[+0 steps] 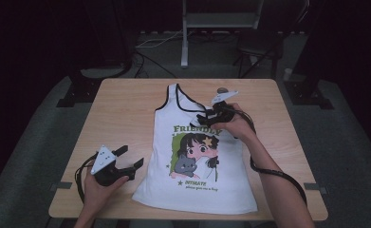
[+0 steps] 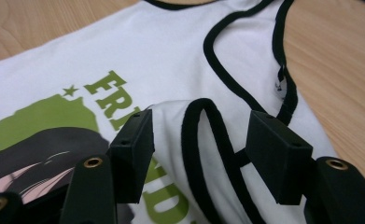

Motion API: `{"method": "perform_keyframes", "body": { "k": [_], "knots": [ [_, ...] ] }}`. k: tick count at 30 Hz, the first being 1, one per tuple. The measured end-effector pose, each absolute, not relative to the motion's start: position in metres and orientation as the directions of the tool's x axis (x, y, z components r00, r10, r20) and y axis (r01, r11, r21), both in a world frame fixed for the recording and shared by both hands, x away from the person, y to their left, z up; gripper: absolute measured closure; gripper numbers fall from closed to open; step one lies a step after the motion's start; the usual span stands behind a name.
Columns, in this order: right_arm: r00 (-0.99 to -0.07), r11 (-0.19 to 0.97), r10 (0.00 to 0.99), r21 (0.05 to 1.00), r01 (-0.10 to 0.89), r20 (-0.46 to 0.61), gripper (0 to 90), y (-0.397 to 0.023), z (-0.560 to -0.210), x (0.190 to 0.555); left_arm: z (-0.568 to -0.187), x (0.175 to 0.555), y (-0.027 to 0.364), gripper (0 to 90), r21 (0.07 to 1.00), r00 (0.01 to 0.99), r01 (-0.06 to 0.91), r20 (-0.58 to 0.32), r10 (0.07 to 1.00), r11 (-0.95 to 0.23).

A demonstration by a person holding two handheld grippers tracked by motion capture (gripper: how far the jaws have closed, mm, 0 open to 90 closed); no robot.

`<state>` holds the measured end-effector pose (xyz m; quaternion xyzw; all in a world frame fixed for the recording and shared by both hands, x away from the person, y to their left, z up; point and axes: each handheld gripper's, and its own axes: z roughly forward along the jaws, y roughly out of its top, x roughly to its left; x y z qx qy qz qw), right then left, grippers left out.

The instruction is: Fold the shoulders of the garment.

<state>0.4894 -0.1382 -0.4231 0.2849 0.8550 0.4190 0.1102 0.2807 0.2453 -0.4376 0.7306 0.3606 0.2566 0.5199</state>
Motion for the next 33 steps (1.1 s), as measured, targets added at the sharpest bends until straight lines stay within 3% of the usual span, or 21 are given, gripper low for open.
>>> {"method": "perform_keyframes", "body": {
  "k": [4,7,8,10,12,19,33],
  "knots": [
    [-0.803,0.479,0.589,0.761,0.437,0.091,44.1,-0.136,-0.430,0.498,-0.438,0.281,0.245,20.9,0.945,0.609,0.259,0.001,0.793,-0.200],
    [-0.811,0.480,0.572,0.753,0.449,0.119,57.1,-0.135,-0.434,0.499,-0.438,0.280,0.245,20.9,0.945,0.609,0.259,0.002,0.793,-0.201],
    [-0.811,0.480,0.572,0.753,0.449,0.119,57.1,-0.135,-0.434,0.499,-0.438,0.280,0.245,20.9,0.945,0.609,0.259,0.002,0.793,-0.201],
    [-0.815,0.472,0.563,0.757,0.452,0.136,70.6,-0.134,-0.433,0.496,-0.438,0.281,0.245,20.9,0.944,0.609,0.259,0.003,0.793,-0.203],
    [-0.824,0.467,0.550,0.769,0.437,0.134,75.3,-0.134,-0.431,0.492,-0.438,0.280,0.245,20.9,0.944,0.609,0.259,0.005,0.793,-0.204],
    [-0.868,0.467,0.487,0.810,0.355,0.099,77.7,-0.141,-0.416,0.470,-0.438,0.281,0.245,20.9,0.945,0.608,0.261,0.000,0.794,-0.200],
    [-0.868,0.428,0.485,0.837,0.342,0.107,84.3,-0.159,-0.417,0.447,-0.438,0.280,0.245,20.9,0.944,0.609,0.259,0.004,0.793,-0.204]
  ]
}}
